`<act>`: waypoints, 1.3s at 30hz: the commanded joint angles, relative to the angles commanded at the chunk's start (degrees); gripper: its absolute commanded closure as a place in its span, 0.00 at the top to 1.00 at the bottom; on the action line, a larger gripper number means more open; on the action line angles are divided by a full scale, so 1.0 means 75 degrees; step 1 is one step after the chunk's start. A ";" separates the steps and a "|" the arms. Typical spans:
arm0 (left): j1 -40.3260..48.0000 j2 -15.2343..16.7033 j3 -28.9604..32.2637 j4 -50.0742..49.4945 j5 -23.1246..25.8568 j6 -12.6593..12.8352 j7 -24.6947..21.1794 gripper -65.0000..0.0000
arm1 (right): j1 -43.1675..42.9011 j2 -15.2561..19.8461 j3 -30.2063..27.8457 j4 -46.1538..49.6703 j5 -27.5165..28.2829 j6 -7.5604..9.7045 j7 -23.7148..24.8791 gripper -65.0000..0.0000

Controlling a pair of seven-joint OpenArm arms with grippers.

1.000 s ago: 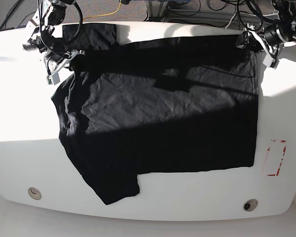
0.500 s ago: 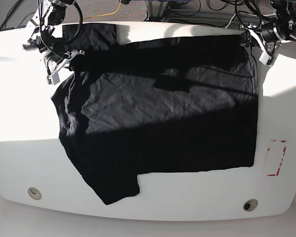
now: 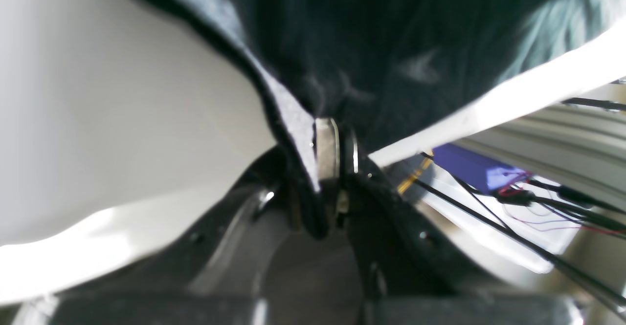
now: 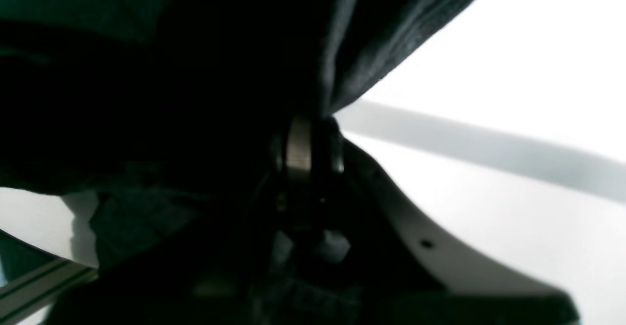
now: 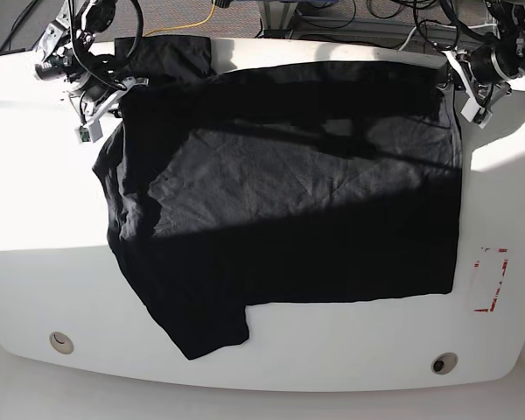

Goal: Layout the t-shirt on the table in an organized manner, then fold the t-shirt properly
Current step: 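Fold the collar edge over toward the hem with both grippers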

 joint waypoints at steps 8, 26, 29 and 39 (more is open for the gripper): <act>-0.0152 -0.0387 -0.0023 0.0481 0.0000 0.0000 0.0469 0.01 | -0.0328 0.0023 0.0516 0.0492 0.1008 0.0000 -0.0610 0.00; -0.2907 -0.0176 0.0012 0.0469 0.0070 0.0000 0.1319 0.01 | 0.1160 0.0434 0.0727 0.0340 0.1207 0.0000 -0.0973 0.00; -0.3212 -0.0094 0.0199 0.0422 0.0070 0.0000 0.1319 0.02 | 0.1418 0.0434 0.0610 0.0082 0.1207 0.0000 -0.0973 0.00; -0.3540 -0.0094 0.0645 -0.0223 0.0070 0.0000 0.1319 0.02 | 0.2145 0.0645 0.0387 -0.1149 0.1196 0.0000 -0.0926 0.00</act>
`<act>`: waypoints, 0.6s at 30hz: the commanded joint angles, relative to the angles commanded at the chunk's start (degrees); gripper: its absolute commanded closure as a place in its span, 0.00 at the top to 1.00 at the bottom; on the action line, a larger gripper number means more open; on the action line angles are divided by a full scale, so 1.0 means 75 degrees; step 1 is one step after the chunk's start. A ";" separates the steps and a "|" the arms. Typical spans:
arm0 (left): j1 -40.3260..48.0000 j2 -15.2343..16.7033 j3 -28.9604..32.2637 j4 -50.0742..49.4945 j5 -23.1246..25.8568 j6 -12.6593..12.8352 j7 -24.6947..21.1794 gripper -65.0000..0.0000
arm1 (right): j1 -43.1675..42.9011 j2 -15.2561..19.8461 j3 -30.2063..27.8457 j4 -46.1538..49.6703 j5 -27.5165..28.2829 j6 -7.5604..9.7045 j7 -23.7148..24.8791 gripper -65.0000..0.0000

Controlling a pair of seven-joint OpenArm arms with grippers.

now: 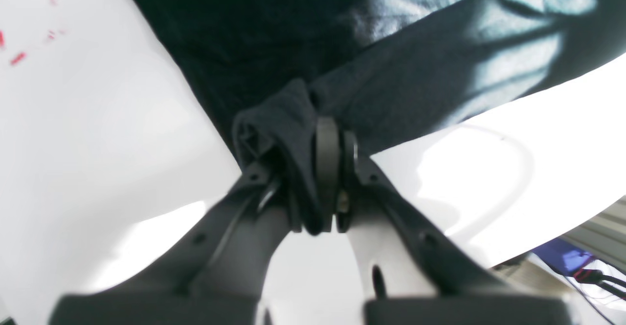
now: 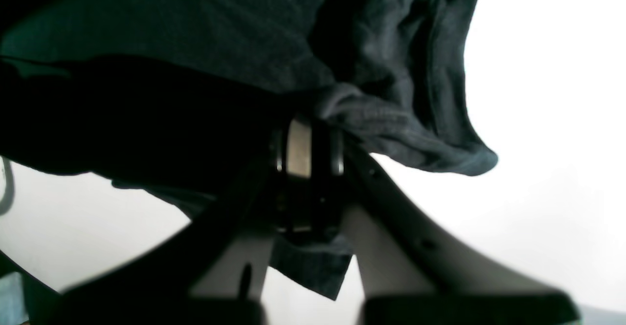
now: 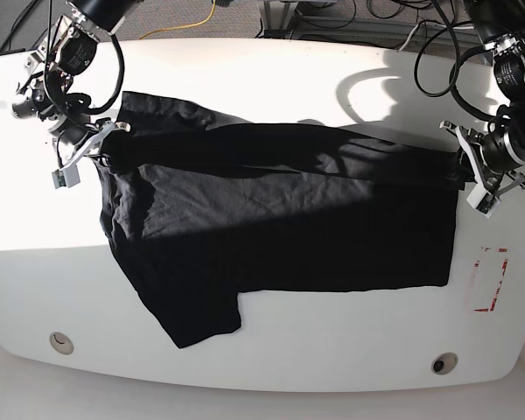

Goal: Layout the t-shirt on the table in an organized manner, then fold the t-shirt properly
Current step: 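Fold the collar edge over toward the hem with both grippers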

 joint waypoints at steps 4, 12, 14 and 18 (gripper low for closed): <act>-0.0035 0.0000 0.0000 -0.0457 0.0000 0.0000 0.0000 0.02 | 0.0211 0.0059 0.0012 -0.0340 0.0000 0.0000 0.0012 0.00; -0.0352 0.0000 0.0000 -0.0985 0.0000 0.0000 0.0000 0.02 | 0.0305 0.0152 -0.0012 -0.0680 0.0000 0.0000 0.0258 0.00; -0.0469 0.0000 0.0000 -0.1102 0.0000 0.0000 0.0000 0.02 | 0.0305 0.0152 -0.0012 -0.0692 0.0000 0.0000 0.0340 0.00; -0.0645 0.0000 0.0000 -0.1348 0.0000 0.0000 0.0000 0.02 | 0.0293 0.0152 -0.0023 -0.0692 0.0000 0.0000 0.0375 0.00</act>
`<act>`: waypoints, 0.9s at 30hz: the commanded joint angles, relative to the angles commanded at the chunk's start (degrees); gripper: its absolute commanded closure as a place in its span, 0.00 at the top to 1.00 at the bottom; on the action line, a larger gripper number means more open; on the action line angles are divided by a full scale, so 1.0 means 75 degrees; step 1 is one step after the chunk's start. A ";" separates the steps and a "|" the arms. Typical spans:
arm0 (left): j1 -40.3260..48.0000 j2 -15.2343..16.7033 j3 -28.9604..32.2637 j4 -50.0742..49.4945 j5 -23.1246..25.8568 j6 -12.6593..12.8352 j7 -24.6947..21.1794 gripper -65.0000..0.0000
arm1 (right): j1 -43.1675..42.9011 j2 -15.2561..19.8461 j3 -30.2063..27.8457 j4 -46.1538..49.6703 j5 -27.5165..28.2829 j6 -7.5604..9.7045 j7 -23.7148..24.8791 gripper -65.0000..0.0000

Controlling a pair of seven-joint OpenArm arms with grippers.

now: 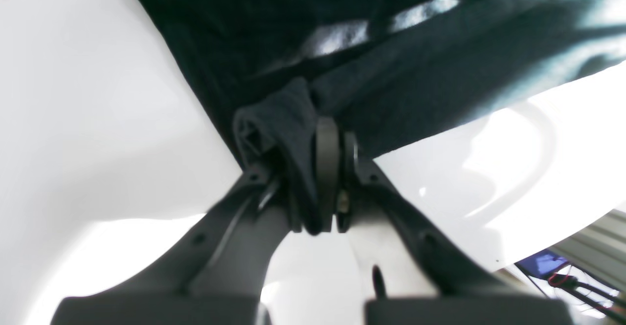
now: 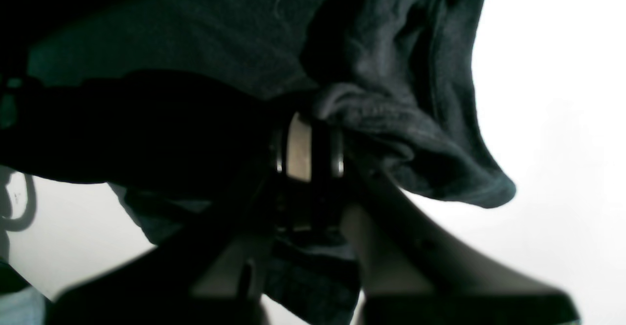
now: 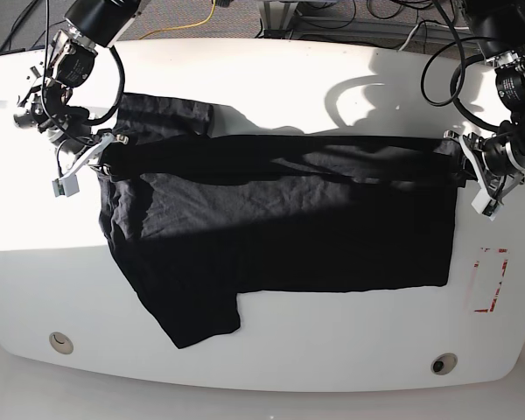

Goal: Layout the t-shirt on the table in an organized manner, then fold the t-shirt properly
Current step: 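Fold the collar edge over toward the hem with both grippers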

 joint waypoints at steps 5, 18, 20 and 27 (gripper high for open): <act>-0.0176 -0.0012 0.0000 -0.0199 0.0129 0.0000 0.0000 0.02 | 0.0035 0.0000 0.0000 0.0000 0.0000 0.0000 0.0012 0.00; -0.0211 0.0012 0.0012 -0.0188 0.0856 0.0000 0.0000 0.60 | -0.0012 0.0000 0.0023 0.0082 0.0082 -0.0018 0.0000 0.88; -0.0211 0.0000 0.0000 -0.0176 0.0844 0.0000 0.0000 0.61 | -0.0059 0.0012 0.0059 0.0352 0.0082 -0.0018 -0.0035 0.99; -0.0188 -0.0023 -0.0023 0.0527 0.0809 0.0000 0.0000 0.61 | -0.0809 -0.0047 0.0059 0.1536 0.0082 -0.0018 -0.0047 1.00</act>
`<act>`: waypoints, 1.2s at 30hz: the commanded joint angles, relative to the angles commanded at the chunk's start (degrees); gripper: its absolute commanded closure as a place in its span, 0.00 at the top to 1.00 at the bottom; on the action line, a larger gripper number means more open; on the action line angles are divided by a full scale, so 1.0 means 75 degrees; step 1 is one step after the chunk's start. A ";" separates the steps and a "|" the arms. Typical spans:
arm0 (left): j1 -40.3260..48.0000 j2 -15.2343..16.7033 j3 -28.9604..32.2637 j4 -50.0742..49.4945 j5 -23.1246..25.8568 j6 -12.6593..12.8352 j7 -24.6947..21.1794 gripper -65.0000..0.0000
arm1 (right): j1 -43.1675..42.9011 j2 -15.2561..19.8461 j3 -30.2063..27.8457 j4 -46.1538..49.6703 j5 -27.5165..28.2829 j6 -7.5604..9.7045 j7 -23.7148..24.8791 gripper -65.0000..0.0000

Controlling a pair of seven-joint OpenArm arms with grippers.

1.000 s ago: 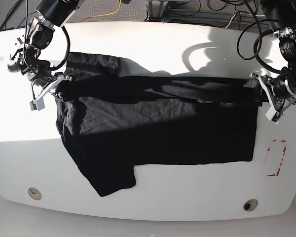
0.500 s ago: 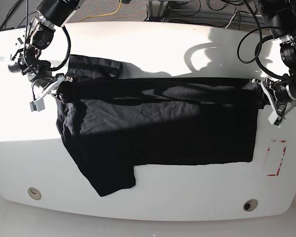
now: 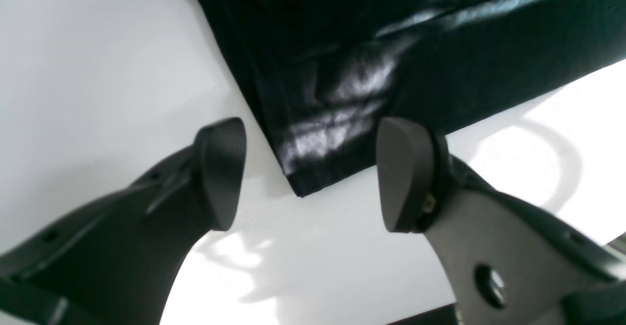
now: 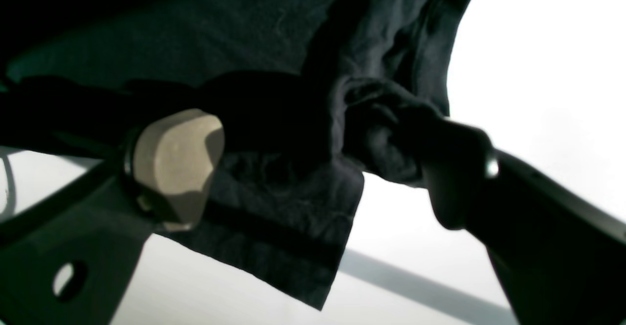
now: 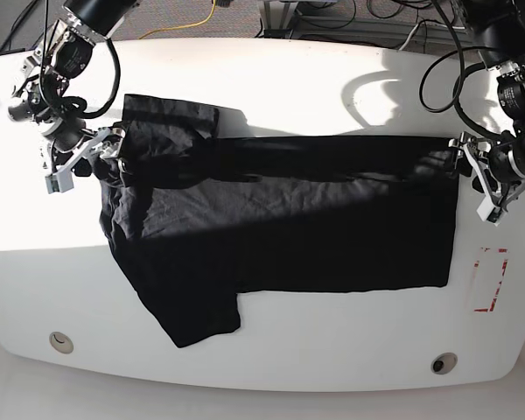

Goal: Layout the t-shirt on the table in an organized manner, then fold the t-shirt properly
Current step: 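Fold the collar edge over toward the hem with both grippers, then release the right gripper and regrasp the folded edge near the sleeve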

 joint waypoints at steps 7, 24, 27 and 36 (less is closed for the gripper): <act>0.0059 0.0000 -0.0059 0.0656 0.0000 0.0000 0.0000 0.61 | -0.0750 -0.0082 0.0000 -0.0082 0.0000 0.0012 0.0047 1.00; 0.0152 0.0023 -0.0621 0.0656 0.0000 0.0000 0.0000 0.61 | -0.0879 -0.0199 -0.0516 -0.2098 0.0000 0.0018 0.0223 1.00; 0.0211 0.0023 -0.0621 0.0656 0.0000 0.0000 0.0000 0.61 | -0.0903 -0.0223 -0.0821 -0.2086 0.0000 0.0018 0.0211 1.00; 0.0246 0.0023 -0.0621 0.0645 0.0035 0.0000 0.0000 0.61 | -0.0891 -0.0387 -0.0914 -0.2086 0.0000 0.0018 0.0176 0.79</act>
